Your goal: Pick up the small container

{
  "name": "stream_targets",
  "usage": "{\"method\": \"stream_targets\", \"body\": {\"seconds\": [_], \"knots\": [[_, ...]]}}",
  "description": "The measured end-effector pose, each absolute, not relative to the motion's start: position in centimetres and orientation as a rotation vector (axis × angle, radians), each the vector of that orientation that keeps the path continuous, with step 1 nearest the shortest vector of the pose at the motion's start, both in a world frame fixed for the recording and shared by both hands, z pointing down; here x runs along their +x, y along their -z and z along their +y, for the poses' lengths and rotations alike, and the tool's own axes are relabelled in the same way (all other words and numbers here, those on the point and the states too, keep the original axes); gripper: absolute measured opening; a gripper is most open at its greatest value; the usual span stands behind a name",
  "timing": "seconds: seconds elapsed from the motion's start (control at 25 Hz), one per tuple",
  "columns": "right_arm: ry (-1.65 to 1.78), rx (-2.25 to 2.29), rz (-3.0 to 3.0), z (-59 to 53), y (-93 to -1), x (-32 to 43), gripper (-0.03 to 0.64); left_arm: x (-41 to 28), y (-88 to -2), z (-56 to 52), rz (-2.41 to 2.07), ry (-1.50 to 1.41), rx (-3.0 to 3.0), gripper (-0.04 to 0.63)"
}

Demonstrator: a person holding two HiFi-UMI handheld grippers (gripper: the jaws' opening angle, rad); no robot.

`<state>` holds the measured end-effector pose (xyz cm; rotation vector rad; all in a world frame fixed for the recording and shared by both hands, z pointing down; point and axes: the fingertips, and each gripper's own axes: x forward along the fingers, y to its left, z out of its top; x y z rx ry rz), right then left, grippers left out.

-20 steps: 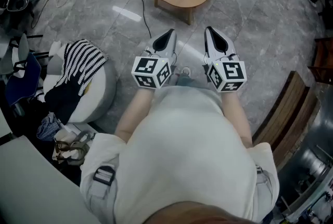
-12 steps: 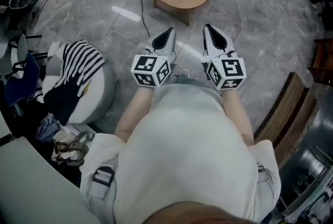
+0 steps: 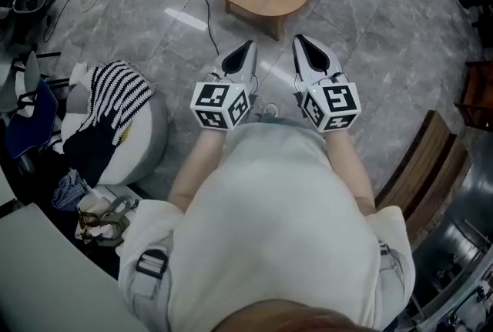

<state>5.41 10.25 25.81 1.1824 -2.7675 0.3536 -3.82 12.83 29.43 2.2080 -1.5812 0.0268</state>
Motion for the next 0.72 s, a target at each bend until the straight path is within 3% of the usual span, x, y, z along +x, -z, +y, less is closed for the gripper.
{"method": "stream_targets", "body": {"seconds": [0.72], "knots": [[-0.501,1.241,-2.698,5.1,-29.5,6.7,-0.002,-4.8,-33.7,9.6,-1.595,-0.108,2.106,0.000]]}}
